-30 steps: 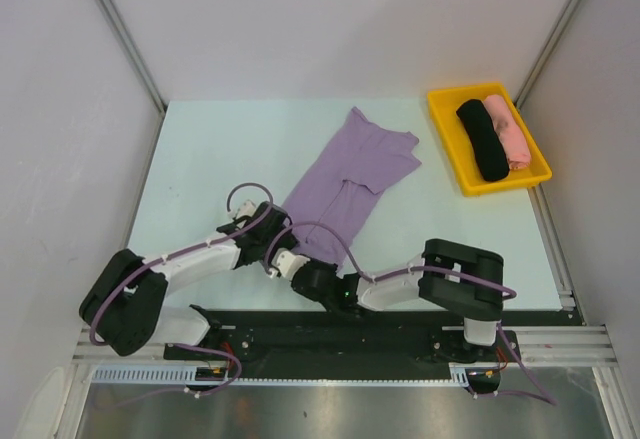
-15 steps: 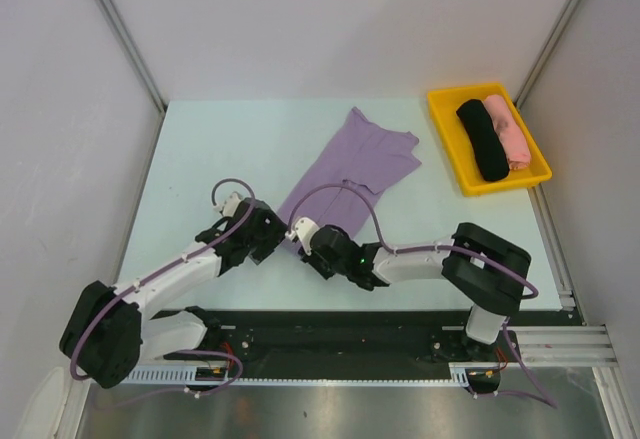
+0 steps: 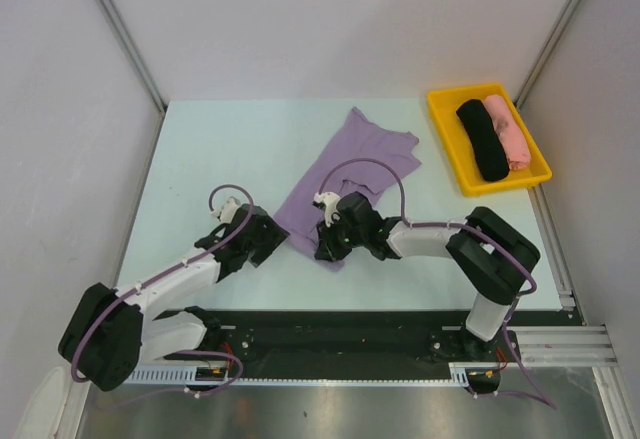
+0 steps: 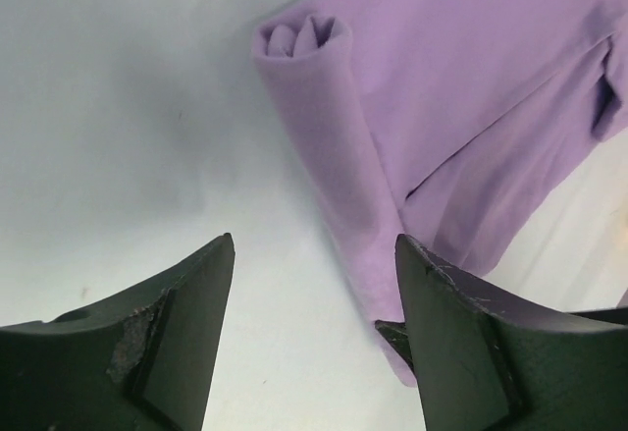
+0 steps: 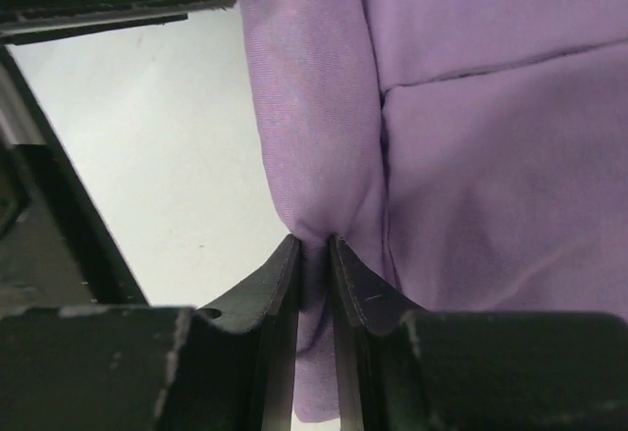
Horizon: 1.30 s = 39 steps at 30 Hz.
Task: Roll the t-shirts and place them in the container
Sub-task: Roll the T-shirt to the center of the board.
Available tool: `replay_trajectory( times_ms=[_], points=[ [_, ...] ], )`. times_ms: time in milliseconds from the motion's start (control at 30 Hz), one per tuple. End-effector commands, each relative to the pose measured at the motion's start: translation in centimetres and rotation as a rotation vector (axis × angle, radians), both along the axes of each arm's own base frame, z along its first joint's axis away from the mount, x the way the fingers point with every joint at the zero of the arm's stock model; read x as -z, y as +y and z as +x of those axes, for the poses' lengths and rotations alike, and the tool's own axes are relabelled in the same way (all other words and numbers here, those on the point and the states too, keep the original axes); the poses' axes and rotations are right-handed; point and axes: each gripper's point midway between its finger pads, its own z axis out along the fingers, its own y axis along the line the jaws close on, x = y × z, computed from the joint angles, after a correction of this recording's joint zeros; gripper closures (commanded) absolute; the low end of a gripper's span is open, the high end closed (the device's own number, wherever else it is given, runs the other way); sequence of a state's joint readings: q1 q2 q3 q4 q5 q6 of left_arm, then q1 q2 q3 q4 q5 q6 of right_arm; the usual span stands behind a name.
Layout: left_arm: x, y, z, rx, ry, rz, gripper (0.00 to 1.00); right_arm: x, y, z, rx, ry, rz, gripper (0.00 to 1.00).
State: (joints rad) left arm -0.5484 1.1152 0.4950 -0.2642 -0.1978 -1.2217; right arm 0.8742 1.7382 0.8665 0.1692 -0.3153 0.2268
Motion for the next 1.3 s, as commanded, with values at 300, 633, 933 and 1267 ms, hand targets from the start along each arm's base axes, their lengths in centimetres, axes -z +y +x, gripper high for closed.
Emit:
replay_trajectory(
  times_ms=[300, 633, 933, 1267],
  points=[
    [-0.4, -1.0, 3.6, 0.007, -0.059, 0.023, 0.34, -0.1, -0.5, 0.9, 0.047, 0.316, 0.153, 0.78],
    [-3.4, -2.5, 4.5, 0.160, -0.230, 0.015, 0.29, -0.6, -1.7, 3.0, 0.100, 0.422, 0.194, 0.76],
    [-2.8, -3.8, 2.5, 0.253, -0.248, 0.005, 0.68, 0.6, -1.3, 3.6, 0.119, 0.478, 0.168, 0.77],
    [-3.2, -7.0, 3.8, 0.321, -0.249, -0.043, 0.79, 1.5, -1.8, 4.7, 0.170, 0.510, 0.157, 0.77]
  ],
)
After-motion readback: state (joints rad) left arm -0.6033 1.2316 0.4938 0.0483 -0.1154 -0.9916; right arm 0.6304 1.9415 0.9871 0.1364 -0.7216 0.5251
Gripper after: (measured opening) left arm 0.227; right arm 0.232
